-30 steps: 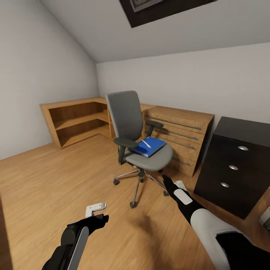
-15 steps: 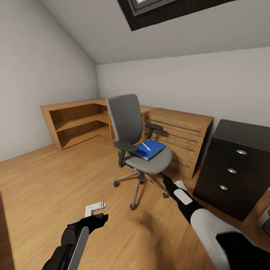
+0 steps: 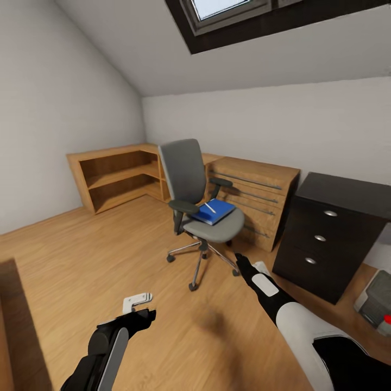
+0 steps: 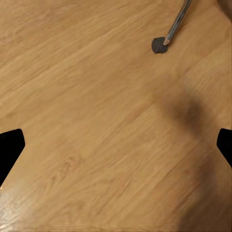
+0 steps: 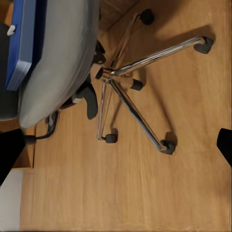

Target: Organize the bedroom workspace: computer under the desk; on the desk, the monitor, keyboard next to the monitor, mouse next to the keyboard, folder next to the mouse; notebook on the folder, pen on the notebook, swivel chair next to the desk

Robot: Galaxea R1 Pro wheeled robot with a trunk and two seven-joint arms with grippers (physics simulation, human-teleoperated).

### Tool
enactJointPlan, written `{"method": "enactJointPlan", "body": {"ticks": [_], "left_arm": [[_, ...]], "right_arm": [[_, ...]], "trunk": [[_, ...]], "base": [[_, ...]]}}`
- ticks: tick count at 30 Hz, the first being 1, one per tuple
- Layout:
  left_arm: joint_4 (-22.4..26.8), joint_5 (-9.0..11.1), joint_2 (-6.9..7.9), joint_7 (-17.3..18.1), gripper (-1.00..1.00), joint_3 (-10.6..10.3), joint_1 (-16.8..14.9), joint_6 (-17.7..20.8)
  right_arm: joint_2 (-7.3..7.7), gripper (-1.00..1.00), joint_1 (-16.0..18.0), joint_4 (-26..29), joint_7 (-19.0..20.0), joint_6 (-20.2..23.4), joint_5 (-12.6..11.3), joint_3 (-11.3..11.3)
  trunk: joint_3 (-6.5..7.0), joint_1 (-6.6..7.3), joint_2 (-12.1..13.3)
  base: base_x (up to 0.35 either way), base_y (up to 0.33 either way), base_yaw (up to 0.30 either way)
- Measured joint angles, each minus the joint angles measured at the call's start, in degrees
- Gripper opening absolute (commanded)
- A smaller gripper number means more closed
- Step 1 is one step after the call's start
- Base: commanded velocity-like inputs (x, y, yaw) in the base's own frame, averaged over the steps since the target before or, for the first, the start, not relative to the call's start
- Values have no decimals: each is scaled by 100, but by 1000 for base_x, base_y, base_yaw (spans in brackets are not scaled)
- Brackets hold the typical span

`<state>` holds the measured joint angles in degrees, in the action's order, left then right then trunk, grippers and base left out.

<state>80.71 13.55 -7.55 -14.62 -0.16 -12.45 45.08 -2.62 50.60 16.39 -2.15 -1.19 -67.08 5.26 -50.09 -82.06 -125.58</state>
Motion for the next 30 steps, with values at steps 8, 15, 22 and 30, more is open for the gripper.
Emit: {"method": "enactJointPlan", "body": {"ticks": [8,15,22,30], "left_arm": [[-1,0,5,1,100,0,-1,0],[-2,0,0,1,100,0,-1,0],[30,-1,4,1,100,5,-1,0],[130,0,8,-2,100,22,-1,-1]], "right_arm": [[4,100,-1,1,0,0,2,-2],[4,100,-1,2,2,0,8,-2],[0,100,-1,2,8,0,14,4],[-9,100,-1,2,8,-2,17,7]], "trunk": [[154,176,321],[310,330,602],[467,483,882],[640,659,1203]], "base": [[-340,0,-78],[-340,0,-212],[-340,0,-240],[-342,0,-253]]}}
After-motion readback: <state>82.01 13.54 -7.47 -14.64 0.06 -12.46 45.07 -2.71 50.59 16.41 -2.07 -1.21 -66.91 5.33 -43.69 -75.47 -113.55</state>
